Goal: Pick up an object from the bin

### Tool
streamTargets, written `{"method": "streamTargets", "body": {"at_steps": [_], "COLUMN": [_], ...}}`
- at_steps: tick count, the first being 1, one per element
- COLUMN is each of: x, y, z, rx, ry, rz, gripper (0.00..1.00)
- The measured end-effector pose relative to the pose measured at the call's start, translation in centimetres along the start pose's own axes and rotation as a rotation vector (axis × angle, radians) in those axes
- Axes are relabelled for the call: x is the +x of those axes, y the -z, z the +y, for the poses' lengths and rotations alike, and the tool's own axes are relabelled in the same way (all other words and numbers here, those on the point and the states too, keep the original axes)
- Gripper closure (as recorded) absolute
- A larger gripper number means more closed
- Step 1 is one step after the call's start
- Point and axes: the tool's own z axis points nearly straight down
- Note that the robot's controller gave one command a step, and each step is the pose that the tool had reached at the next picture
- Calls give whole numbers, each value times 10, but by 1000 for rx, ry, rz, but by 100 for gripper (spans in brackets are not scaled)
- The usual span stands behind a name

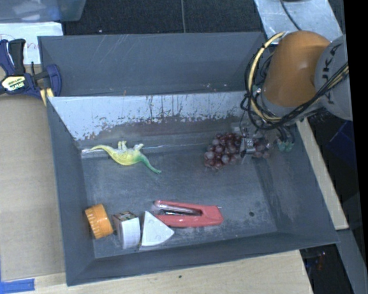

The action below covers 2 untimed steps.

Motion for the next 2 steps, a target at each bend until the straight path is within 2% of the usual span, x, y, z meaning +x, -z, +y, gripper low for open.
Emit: {"method": "streamTargets", "body": {"at_steps": [1,2], "x": [-2,-1], "y": [31,38], "z": [0,0], "rx": [1,1], "ry": [1,1], "rz": [-4,-3], "gripper": [100,100]}}
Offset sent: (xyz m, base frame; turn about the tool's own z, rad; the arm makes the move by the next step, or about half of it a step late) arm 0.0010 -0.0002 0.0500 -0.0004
